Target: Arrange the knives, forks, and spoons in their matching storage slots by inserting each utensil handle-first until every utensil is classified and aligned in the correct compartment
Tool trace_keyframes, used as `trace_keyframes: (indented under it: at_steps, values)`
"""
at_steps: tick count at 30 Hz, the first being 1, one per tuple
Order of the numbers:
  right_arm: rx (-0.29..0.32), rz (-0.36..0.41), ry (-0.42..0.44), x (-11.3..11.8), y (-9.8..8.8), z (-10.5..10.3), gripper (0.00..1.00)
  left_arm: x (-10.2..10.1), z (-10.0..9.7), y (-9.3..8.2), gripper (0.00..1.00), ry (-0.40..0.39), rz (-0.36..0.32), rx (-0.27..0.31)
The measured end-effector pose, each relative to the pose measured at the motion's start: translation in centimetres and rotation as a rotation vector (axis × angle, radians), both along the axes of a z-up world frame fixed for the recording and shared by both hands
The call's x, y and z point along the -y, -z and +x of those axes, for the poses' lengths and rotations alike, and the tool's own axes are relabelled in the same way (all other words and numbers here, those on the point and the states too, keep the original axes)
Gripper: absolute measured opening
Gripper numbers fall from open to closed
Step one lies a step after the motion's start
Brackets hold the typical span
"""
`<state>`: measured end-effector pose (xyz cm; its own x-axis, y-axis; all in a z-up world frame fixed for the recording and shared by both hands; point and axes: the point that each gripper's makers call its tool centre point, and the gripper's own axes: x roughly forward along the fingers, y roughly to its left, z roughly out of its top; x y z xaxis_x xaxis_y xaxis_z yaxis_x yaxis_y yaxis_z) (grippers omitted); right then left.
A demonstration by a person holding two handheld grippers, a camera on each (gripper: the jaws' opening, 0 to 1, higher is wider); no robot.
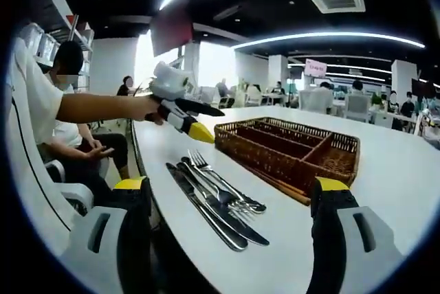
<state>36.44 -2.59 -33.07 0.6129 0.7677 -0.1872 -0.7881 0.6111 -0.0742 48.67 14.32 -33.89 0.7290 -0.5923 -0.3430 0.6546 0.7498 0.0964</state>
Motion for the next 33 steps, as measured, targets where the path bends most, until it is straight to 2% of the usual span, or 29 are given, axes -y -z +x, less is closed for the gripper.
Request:
trace_keyframes:
  at_steps: [3, 4, 6, 9, 12, 16, 17, 19, 23, 25, 28, 33]
  values:
    - [0.008, -0.015, -0.013, -0.3, -0.2, 0.3, 0.99, 0.0, -0.6, -0.2, 0.99, -0.010, -0.050, -0.012]
    - [0.060, -0.027, -0.037, -0.6, -0.7, 0.4, 0.97, 0.0, -0.8, -0.2, 0.99, -0.012, -0.053, -0.010]
    - [0.080, -0.041, -0.047, -0.9, -0.9, 0.3, 0.95, -0.3, -1.1, -0.1, 0.99, -0.031, -0.055, -0.007]
    - [0.029, -0.087, -0.074, -1.6, 0.0, 0.4, 0.90, -0.5, -1.6, -0.2, 0.99, -0.044, -0.059, 0.009]
    - [0.042, -0.113, -0.075, -2.0, 0.3, 1.0, 0.91, -0.7, -2.4, -0.3, 0.99, -0.052, -0.055, 0.034]
    - [0.025, -0.126, -0.088, -2.4, 0.7, 1.3, 0.91, -1.0, -3.1, -0.4, 0.99, -0.058, -0.086, 0.031]
    - [0.026, -0.126, -0.090, -2.5, 0.7, 1.5, 0.91, -1.2, -3.1, -0.6, 0.99, -0.062, -0.090, 0.052]
    - [0.023, -0.126, -0.092, -2.6, 0.7, 1.6, 0.91, -1.6, -3.3, -0.4, 0.99, -0.069, -0.078, 0.050]
    - [0.026, -0.130, -0.093, -2.7, 0.6, 1.8, 0.91, -1.9, -3.5, -0.5, 1.00, -0.075, -0.099, 0.045]
    - [0.026, -0.131, -0.093, -2.7, 0.6, 1.9, 0.91, -1.9, -3.8, -0.3, 0.99, -0.076, -0.066, 0.044]
    - [0.021, -0.148, -0.104, -2.9, 0.7, 2.2, 0.90, -1.6, -4.4, 0.0, 0.99, -0.068, -0.053, 0.047]
    - [0.014, -0.165, -0.143, -3.5, 0.8, 2.2, 0.90, -1.3, -5.0, 0.4, 0.99, -0.070, -0.072, 0.043]
